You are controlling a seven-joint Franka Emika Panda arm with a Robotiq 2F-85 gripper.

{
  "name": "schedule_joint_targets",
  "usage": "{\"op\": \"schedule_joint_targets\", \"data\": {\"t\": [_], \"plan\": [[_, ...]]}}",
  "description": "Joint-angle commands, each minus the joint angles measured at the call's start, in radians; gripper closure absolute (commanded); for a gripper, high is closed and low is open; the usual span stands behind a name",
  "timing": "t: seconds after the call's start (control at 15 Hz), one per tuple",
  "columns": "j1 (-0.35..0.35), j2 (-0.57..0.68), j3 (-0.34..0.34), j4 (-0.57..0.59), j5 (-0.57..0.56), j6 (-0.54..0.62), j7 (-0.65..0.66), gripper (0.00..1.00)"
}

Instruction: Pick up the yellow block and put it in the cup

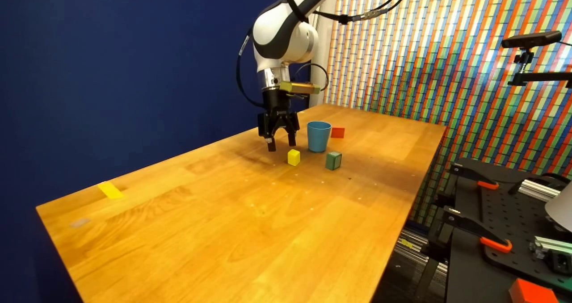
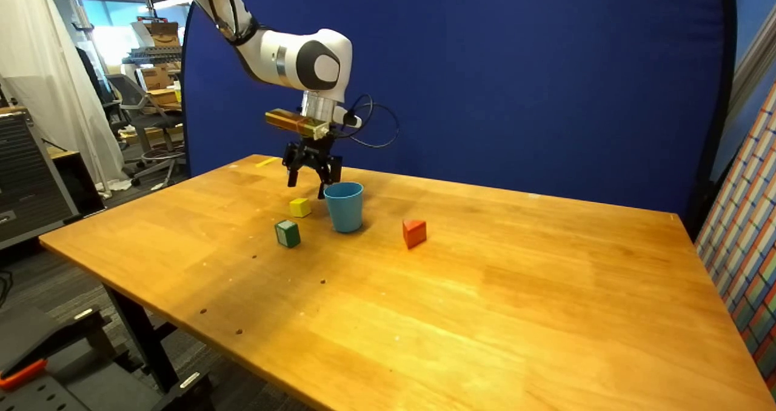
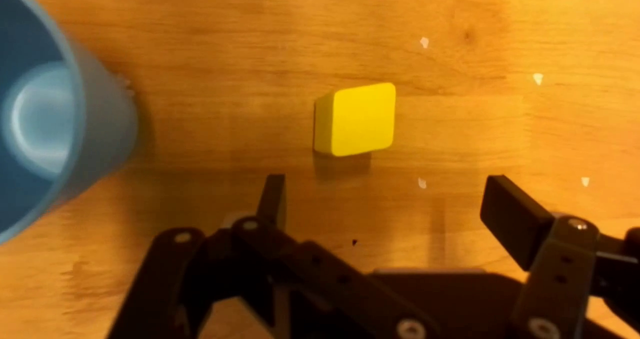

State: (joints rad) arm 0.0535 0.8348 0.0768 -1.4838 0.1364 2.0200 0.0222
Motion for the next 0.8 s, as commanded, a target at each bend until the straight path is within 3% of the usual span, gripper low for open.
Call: {"op": "schedule_joint_targets", "data": {"t": [0.0,0.67,0.73], "plan": [[-0.005,-0.012,0.006,-0.060,0.042,0.093,0.036,0.00],[-0.006,-0.053,0.002,-0.197,0.092,0.210,0.152,0.00],[-0.005,-0.060,0.001,-0.212,0.095,0.222,0.160,0.24]]}}
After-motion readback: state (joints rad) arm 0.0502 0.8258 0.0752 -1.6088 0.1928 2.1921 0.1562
